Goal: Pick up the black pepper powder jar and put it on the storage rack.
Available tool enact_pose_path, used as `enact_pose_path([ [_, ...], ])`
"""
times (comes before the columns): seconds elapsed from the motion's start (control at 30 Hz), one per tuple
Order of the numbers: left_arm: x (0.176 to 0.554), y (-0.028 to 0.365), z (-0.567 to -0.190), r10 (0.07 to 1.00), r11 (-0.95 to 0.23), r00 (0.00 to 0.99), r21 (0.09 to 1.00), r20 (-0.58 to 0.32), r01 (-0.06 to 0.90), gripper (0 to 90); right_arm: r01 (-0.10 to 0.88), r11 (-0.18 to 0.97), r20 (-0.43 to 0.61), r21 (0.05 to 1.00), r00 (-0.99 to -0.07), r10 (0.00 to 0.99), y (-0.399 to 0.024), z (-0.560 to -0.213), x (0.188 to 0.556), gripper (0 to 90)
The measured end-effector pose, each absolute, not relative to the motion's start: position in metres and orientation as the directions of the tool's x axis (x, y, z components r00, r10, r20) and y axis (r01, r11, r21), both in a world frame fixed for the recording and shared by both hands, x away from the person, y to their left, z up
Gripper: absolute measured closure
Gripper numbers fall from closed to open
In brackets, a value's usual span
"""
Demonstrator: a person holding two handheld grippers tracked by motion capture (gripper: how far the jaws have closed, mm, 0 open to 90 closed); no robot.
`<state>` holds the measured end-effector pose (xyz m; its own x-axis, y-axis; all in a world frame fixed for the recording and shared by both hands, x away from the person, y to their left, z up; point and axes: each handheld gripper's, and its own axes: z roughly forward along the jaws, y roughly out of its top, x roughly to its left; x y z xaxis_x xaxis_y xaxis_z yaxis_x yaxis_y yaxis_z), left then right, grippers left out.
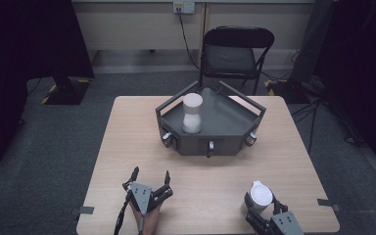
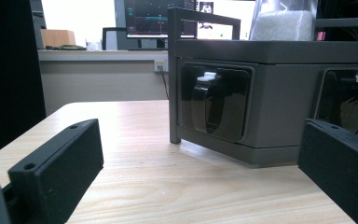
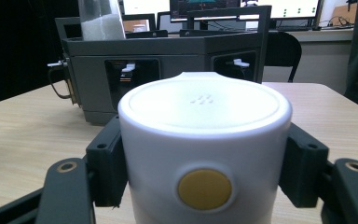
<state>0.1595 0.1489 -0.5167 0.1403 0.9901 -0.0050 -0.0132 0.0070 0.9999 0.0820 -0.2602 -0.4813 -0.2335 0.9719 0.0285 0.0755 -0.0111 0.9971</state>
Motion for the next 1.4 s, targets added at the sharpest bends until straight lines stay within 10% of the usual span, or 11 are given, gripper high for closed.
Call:
enact_pose_path([
  [1.4,0.159,0.148,-0.517,0.991,0.007,0.135,1.000,-0.005,-0.013,0.2,0.097,0.030,0.003,0.995,-0.323,0.946,-0.274,-0.451,0.097,29.9],
])
